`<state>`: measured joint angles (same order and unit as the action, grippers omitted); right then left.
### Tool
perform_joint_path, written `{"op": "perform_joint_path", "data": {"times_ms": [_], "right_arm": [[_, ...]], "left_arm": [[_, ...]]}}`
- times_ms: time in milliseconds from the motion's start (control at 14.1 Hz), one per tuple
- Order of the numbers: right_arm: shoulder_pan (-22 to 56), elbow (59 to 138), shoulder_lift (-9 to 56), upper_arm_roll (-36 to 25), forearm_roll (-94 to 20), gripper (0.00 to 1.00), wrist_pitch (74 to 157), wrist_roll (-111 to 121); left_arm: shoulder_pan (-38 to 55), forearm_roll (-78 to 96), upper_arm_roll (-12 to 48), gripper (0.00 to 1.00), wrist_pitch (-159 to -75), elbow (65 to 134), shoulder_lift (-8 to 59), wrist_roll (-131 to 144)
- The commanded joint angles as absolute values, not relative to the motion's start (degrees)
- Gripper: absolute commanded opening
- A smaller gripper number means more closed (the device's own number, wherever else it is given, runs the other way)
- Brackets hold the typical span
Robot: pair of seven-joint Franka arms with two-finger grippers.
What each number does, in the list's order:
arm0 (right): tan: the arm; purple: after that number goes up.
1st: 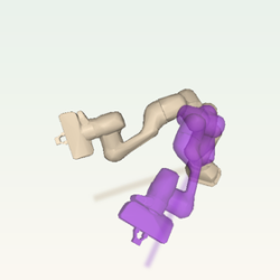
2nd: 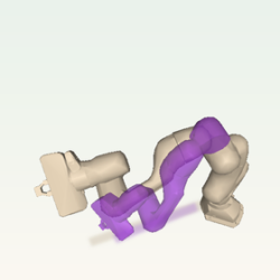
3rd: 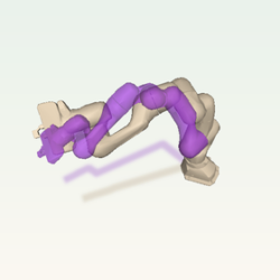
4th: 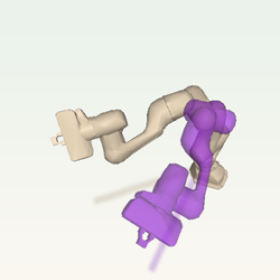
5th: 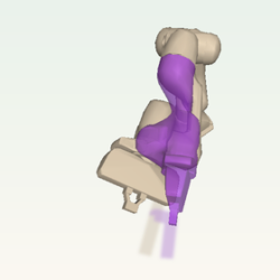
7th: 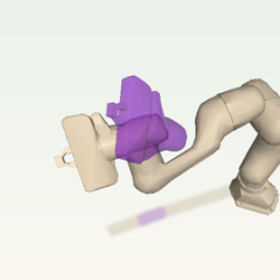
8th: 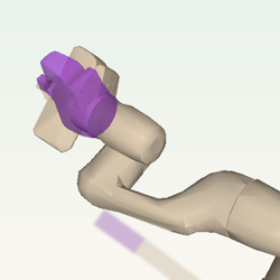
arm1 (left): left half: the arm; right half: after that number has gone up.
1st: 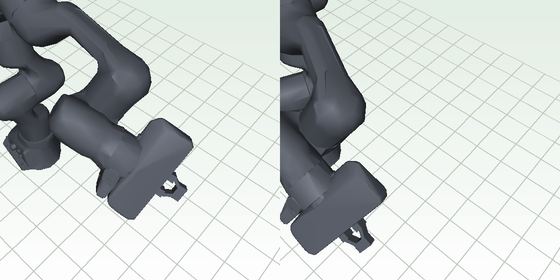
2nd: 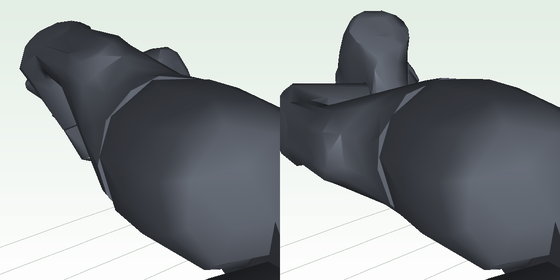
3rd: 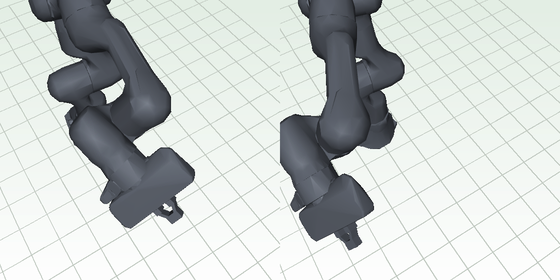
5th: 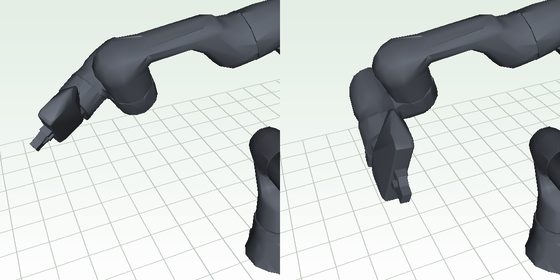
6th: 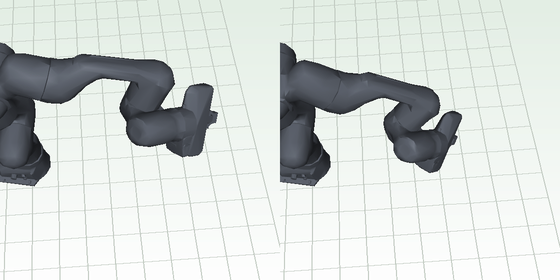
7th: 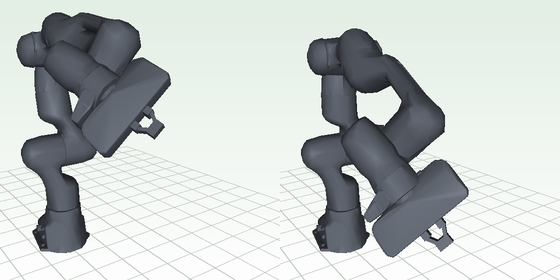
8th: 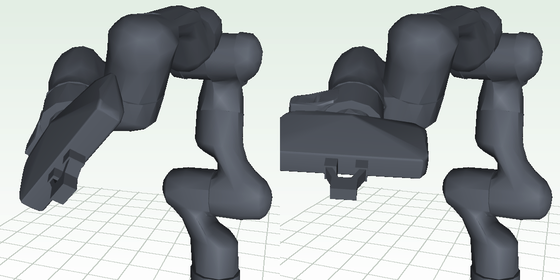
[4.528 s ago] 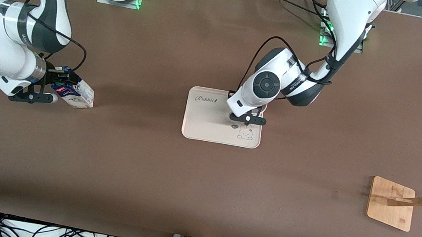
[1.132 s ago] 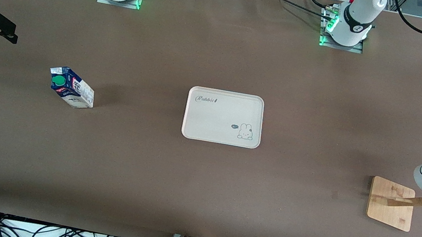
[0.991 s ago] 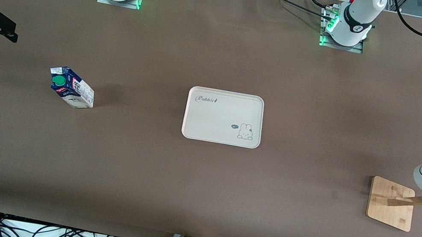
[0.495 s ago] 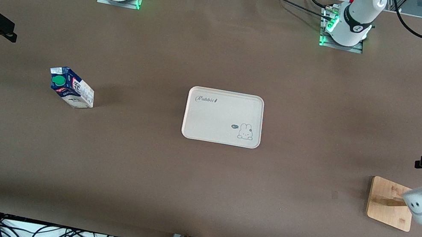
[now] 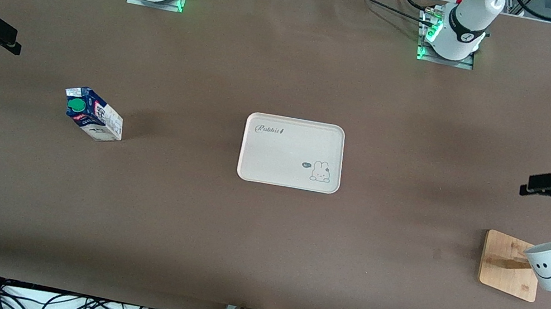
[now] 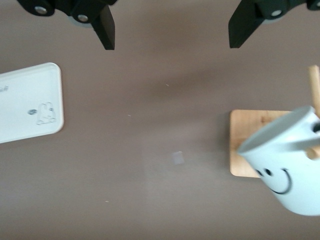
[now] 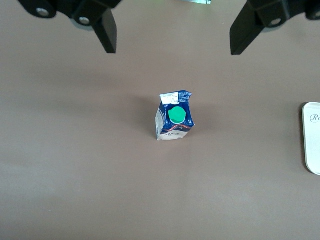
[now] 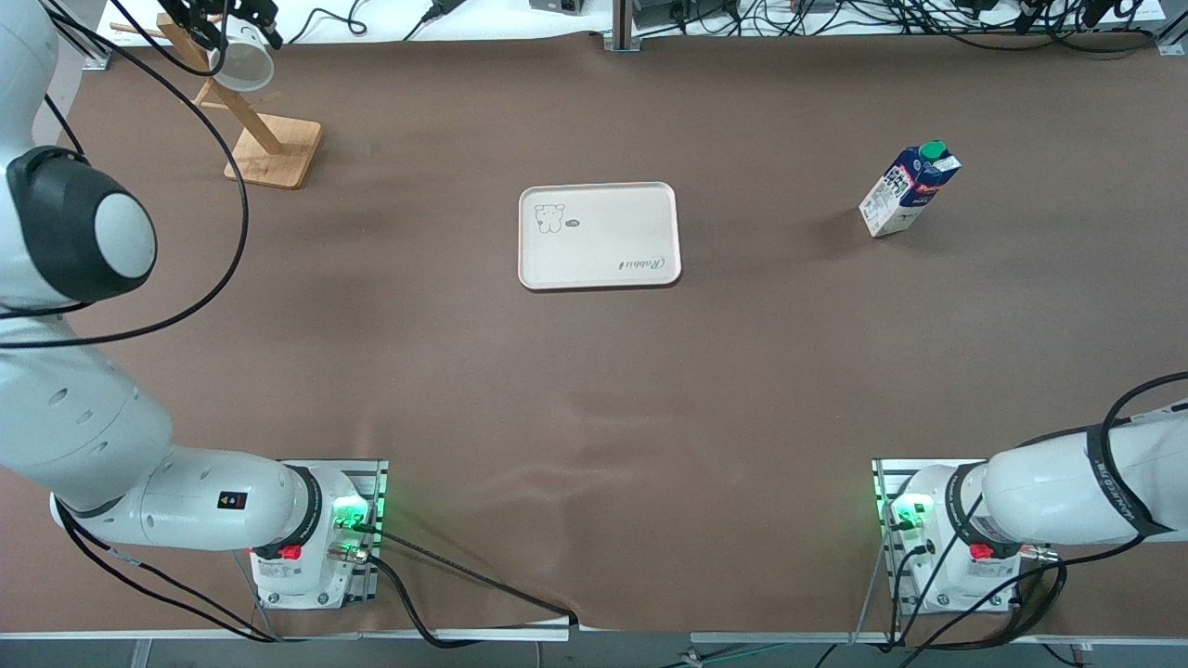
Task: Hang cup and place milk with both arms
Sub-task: 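Open the left gripper and draw it back from the hung mug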
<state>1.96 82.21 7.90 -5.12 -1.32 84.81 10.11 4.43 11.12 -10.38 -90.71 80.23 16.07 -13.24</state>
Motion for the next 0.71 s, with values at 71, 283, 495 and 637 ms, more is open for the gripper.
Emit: {"op": "perform_joint_path", "data": {"times_ms": [71,283,495,637], "right_arm": [[-0.3,80.7,8.2,-3.7,-0.4,1.00,82.7,10.5],[-0.3,80.8,8.1,-3.7,-0.3,1.00,81.1,10.3],[-0.2,80.9,8.0,-3.5,1.8,1.00,81.1,10.0],[-0.1,81.0,8.0,-1.2,8.1,1.00,81.4,9.7]], "left_arm": [[0.8,3.5,-1.4,1.00,-88.4,85.0,8.8,-9.8],[-5.6,3.0,4.0,1.00,-86.7,89.2,6.1,-9.8],[-6.2,1.5,4.2,1.00,-87.3,91.7,4.7,-9.2],[-5.2,-1.0,4.5,1.00,-89.1,93.6,2.9,-5.9]]}}
